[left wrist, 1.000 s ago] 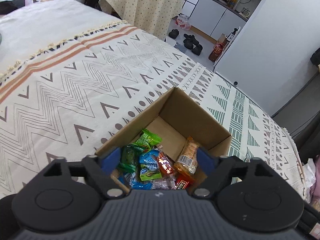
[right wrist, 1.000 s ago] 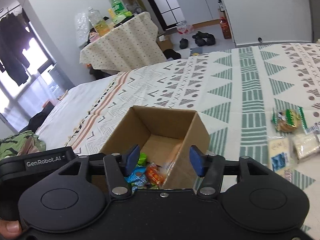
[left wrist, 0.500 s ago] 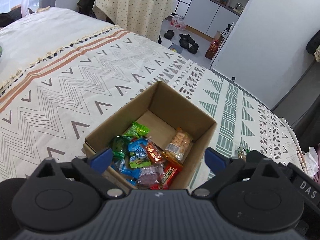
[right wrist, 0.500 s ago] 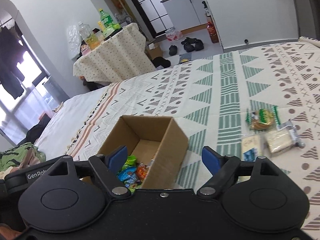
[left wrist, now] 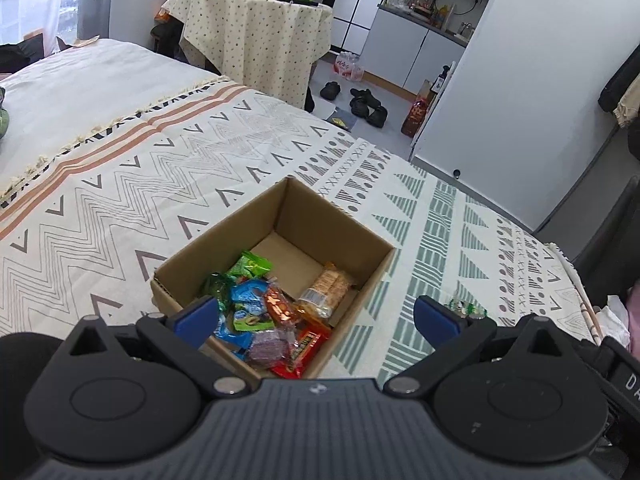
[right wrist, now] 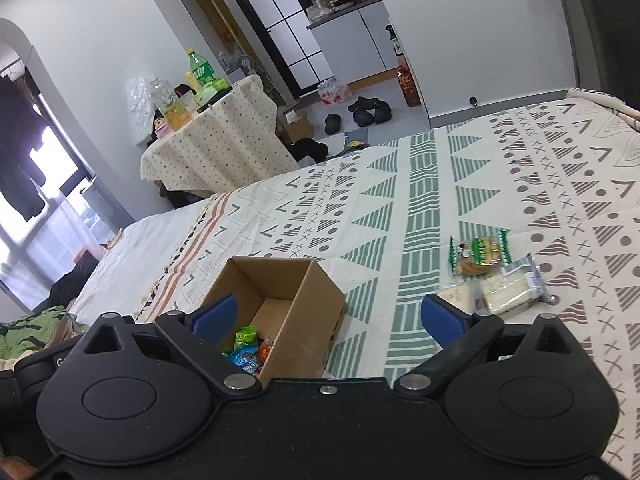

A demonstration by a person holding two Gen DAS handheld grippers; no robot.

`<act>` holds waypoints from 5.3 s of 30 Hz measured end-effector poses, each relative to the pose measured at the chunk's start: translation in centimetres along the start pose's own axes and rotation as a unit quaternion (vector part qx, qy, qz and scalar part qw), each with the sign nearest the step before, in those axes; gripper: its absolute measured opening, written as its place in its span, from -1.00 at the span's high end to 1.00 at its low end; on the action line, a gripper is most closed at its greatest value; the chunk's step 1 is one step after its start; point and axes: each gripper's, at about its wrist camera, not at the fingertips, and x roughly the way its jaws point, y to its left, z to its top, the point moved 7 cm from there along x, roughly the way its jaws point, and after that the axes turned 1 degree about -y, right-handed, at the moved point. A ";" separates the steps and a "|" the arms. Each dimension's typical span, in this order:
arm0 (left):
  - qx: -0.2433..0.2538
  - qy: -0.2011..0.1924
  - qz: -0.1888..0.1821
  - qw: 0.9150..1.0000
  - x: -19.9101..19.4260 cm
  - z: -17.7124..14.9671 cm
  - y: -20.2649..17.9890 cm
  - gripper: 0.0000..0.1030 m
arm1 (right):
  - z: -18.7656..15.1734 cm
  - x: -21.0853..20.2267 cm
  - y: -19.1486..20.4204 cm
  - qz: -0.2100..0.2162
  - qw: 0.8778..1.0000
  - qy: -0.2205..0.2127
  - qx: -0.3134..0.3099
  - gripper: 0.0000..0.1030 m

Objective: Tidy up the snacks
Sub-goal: 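Move both tools back toward the white cake packets, then grasp white blueberry cake packet with left gripper while right gripper grasps small white packet, then carry both packets toward the cardboard box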

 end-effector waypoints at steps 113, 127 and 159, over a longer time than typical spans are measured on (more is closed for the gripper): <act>0.031 0.121 -0.057 0.991 15.8 -7.9 -13.6 0.37 | -1.3 9.8 -19.0 -0.048 0.983 0.083 0.158 0.57; 0.026 0.062 -0.051 0.996 10.3 -5.1 -12.3 0.37 | 1.7 5.9 -15.4 0.003 0.990 0.018 0.138 0.71; -0.008 -0.019 -0.023 1.000 2.9 0.2 -5.3 0.38 | 3.7 1.7 -5.2 0.086 0.992 -0.048 0.079 0.72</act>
